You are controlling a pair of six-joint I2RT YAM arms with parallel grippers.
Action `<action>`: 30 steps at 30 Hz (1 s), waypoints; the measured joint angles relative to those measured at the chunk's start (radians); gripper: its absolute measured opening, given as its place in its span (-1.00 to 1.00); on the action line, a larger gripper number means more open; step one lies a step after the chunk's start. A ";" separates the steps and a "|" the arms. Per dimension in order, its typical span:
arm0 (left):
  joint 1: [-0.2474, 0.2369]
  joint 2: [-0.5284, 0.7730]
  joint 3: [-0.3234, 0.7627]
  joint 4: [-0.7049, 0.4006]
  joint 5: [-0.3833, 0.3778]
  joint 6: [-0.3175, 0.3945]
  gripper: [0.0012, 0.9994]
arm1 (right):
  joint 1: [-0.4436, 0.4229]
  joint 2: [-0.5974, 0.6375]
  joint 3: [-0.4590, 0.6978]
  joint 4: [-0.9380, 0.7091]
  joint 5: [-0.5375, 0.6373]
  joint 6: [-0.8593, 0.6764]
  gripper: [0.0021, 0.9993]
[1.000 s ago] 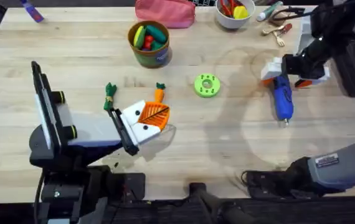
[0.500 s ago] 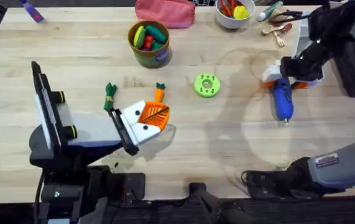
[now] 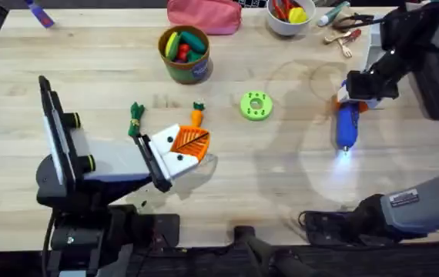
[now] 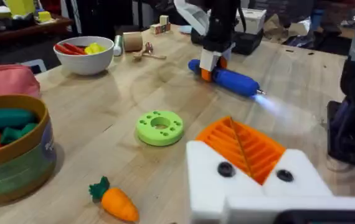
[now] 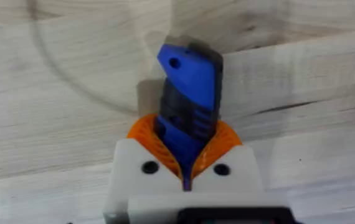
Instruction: Pick up the gripper from the table and insert it into the empty holder that is missing its gripper. Then pick up a screw, insert it into the mounting hole, and use the screwdriver to tighten it. Finally, clean up the table by picking up the vegetable and placing it into the bucket.
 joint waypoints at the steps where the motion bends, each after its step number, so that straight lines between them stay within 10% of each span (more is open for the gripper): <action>1: 0.000 0.000 0.000 0.000 0.000 0.000 -0.98 | 0.003 0.000 0.000 -0.002 0.001 0.001 -0.96; 19: 0.000 0.000 0.000 0.000 0.000 0.000 -0.98 | 0.175 -0.363 0.159 -0.053 -0.083 0.096 -0.96; 30: 0.000 0.000 0.000 0.000 0.000 0.000 -0.98 | 0.249 -0.577 0.191 0.258 -0.473 0.162 -0.96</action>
